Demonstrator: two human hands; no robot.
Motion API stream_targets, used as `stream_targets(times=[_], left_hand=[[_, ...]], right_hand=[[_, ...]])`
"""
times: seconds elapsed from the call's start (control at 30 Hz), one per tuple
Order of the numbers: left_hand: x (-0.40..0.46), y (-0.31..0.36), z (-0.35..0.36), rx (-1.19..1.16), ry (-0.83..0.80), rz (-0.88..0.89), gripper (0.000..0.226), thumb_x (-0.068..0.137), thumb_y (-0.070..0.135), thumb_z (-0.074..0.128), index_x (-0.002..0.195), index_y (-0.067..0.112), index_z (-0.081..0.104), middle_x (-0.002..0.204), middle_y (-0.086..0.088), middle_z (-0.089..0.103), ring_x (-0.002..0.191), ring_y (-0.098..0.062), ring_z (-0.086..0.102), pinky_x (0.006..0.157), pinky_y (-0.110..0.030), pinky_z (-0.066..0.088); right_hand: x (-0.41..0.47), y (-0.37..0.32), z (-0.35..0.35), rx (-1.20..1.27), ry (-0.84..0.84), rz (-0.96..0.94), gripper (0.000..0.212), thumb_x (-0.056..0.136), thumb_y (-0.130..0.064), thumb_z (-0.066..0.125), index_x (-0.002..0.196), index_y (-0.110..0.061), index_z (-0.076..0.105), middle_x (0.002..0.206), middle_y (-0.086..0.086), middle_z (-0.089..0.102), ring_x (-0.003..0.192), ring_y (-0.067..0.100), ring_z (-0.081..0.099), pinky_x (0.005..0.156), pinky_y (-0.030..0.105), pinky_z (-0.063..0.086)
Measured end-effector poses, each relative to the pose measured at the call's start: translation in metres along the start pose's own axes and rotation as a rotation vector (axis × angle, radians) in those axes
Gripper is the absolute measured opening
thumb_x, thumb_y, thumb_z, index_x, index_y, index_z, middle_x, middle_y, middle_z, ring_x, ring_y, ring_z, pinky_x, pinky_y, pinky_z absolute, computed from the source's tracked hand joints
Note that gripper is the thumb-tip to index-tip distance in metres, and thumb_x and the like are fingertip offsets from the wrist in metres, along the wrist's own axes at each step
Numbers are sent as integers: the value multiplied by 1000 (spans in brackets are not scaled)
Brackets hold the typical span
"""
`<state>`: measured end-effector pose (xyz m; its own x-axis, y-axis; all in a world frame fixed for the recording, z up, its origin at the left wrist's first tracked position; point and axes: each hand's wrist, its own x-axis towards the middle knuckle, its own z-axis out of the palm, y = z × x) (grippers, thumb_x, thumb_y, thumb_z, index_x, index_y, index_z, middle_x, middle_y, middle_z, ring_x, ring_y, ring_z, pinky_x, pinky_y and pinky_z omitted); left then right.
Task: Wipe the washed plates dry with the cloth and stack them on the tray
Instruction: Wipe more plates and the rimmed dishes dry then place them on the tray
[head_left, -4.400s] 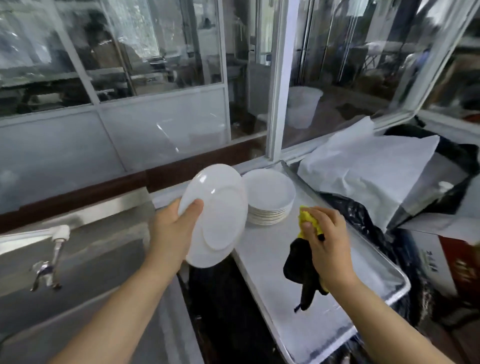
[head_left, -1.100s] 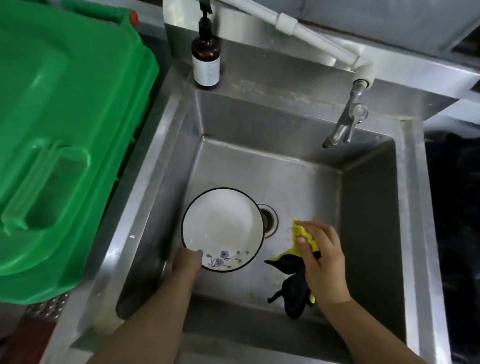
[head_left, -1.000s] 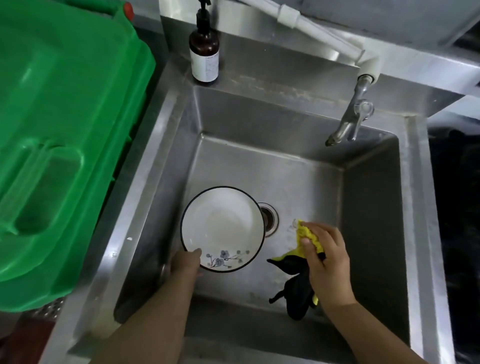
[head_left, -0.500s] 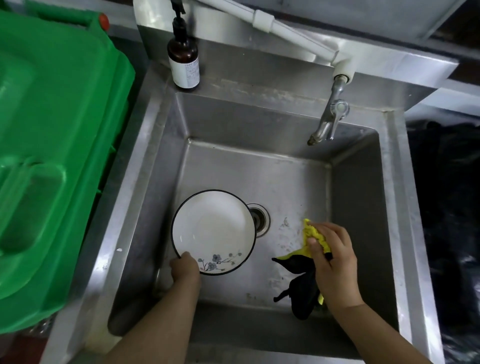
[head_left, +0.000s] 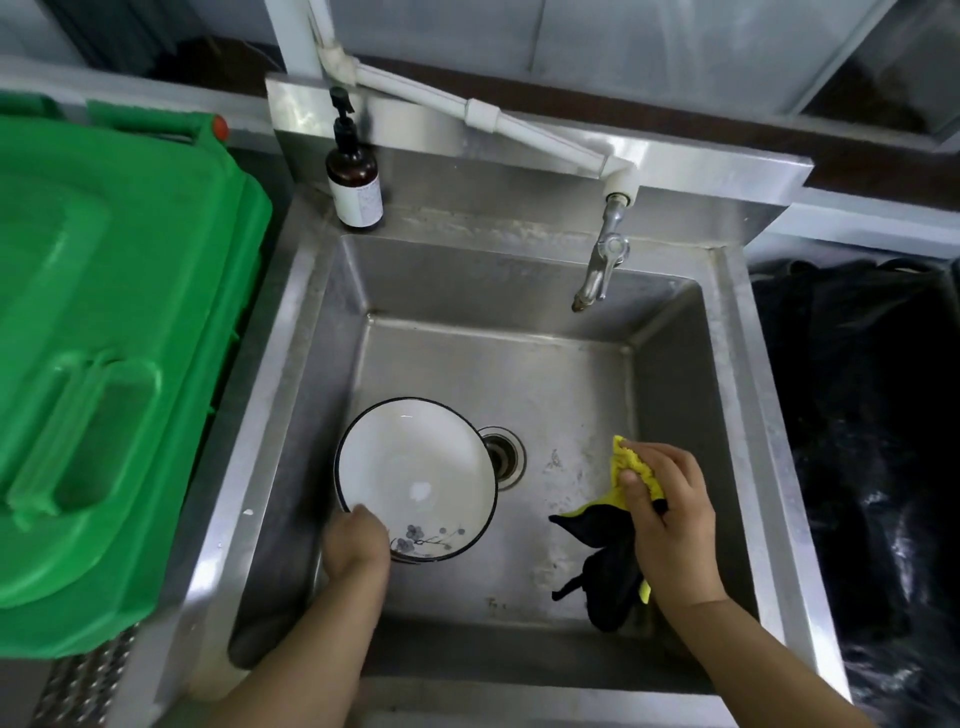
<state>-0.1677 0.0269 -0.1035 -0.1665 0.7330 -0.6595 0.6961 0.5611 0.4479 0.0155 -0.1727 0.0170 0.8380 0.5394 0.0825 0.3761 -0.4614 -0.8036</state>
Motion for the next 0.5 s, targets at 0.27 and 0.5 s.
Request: stream_targets(times=[0.27,0.5], left_hand=[[-59,54,-45,39,154,502,25,98,21,42,90,2,57,95,-22,66,78,-31,54,67,-35,35],[-146,122,-83,-64,246,950,21,97,26,49,79,16,52,75,-5,62,73,-30,59,63,-33,37]], right_hand=[[11,-25,-42,23,71,-96,25,91,-10,58,112,-24,62,110,-5,52,104,8,50,86,18,41],[24,-55,-87,120,115,-184,21,92,-9,58,111,-16,64,107,-8,52,103,-10,48,84,3,37]])
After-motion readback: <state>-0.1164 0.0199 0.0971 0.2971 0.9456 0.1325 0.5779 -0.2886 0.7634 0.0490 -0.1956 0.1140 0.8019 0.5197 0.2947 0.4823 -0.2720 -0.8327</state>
